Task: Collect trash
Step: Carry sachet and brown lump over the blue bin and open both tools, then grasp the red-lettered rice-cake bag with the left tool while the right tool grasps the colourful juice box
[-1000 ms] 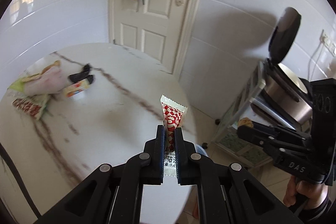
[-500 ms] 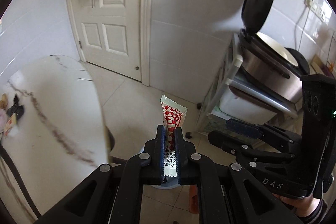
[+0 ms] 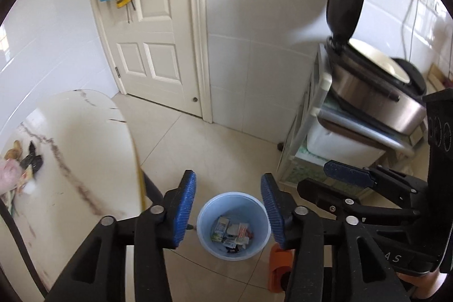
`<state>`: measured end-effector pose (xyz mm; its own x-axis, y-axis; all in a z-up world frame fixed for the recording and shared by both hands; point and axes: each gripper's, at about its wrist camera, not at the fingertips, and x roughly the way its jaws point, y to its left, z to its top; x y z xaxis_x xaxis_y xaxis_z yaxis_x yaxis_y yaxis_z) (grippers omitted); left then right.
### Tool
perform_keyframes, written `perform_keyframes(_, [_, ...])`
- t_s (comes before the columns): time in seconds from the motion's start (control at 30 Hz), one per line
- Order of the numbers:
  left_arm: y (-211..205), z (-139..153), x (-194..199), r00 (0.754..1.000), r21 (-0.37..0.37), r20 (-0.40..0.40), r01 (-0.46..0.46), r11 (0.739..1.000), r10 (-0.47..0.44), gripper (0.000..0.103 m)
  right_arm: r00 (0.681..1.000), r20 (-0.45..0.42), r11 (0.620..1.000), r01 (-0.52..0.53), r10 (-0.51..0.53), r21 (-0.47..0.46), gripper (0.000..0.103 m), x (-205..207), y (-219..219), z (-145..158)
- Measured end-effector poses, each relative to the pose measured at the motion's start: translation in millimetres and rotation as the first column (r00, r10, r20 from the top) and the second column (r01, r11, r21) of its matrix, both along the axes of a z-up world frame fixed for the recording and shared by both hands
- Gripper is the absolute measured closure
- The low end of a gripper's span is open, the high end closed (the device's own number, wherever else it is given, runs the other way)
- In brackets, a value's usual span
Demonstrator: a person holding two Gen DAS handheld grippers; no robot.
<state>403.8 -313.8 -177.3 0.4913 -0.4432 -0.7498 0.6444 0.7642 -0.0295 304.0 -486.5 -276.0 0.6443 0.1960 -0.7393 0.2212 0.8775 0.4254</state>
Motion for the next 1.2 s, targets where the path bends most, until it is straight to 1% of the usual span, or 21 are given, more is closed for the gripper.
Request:
perform_keyframes(0.07, [16, 9, -5, 1.0, -0.024, 0.017, -0.02, 1.0, 0.02, 0.047, 1.0, 0.019, 1.0, -0.009, 0.01, -0.015, 0.048, -1, 8, 13])
perform_keyframes(0.13, [36, 17, -10, 0.999, -0.041, 0.031, -0.041, 0.998, 0.042, 0.043, 0.999, 0.041, 0.999, -0.023, 0.024, -0.036, 0.046, -2, 18, 27])
perform_keyframes(0.23, [76, 29, -20, 0.995, -0.061, 0.064, -0.078, 0.995, 0.082, 0.035, 0.996, 0.071, 0.996, -0.056, 0.061, -0.067, 0.045, 1, 38, 50])
perform_keyframes(0.33, [117, 37, -30, 0.988, -0.078, 0.084, -0.124, 0.989, 0.131, 0.027, 0.99, 0.094, 0.991, -0.096, 0.105, -0.097, 0.041, 9, 64, 69])
perform_keyframes(0.37, [131, 39, -31, 0.984, -0.081, 0.089, -0.145, 0.986, 0.152, 0.026, 0.987, 0.101, 0.988, -0.111, 0.122, -0.104, 0.041, 12, 72, 74])
perform_keyframes(0.47, [178, 44, -40, 0.97, -0.089, 0.1, -0.213, 0.973, 0.221, 0.023, 0.977, 0.112, 0.977, -0.168, 0.183, -0.13, 0.04, 27, 104, 89])
perform_keyframes(0.6, [243, 45, -41, 0.94, -0.104, 0.077, -0.325, 0.94, 0.333, 0.02, 0.958, 0.106, 0.954, -0.246, 0.266, -0.17, 0.04, 54, 153, 104])
perform_keyframes(0.63, [256, 44, -38, 0.932, -0.103, 0.072, -0.348, 0.932, 0.356, 0.02, 0.954, 0.101, 0.949, -0.263, 0.283, -0.174, 0.034, 61, 163, 105])
perform_keyframes(0.67, [269, 43, -36, 0.923, -0.1, 0.068, -0.373, 0.923, 0.38, 0.02, 0.949, 0.093, 0.942, -0.283, 0.302, -0.179, 0.029, 70, 175, 106])
perform_keyframes(0.83, [324, 34, -11, 0.875, -0.088, 0.007, -0.482, 0.872, 0.484, 0.018, 0.919, 0.047, 0.906, -0.375, 0.39, -0.197, 0.03, 112, 234, 98])
perform_keyframes(0.97, [356, 24, 12, 0.842, -0.076, -0.067, -0.539, 0.839, 0.535, 0.018, 0.889, -0.013, 0.867, -0.45, 0.459, -0.214, 0.03, 150, 280, 79])
perform_keyframes(1.1, [375, 16, 36, 0.827, -0.072, -0.135, -0.557, 0.827, 0.545, 0.017, 0.873, -0.073, 0.845, -0.485, 0.481, -0.227, 0.03, 189, 312, 59])
perform_keyframes(1.2, [380, 9, 56, 0.817, -0.051, -0.165, -0.567, 0.822, 0.552, 0.016, 0.878, -0.119, 0.842, -0.479, 0.464, -0.249, 0.03, 212, 322, 42])
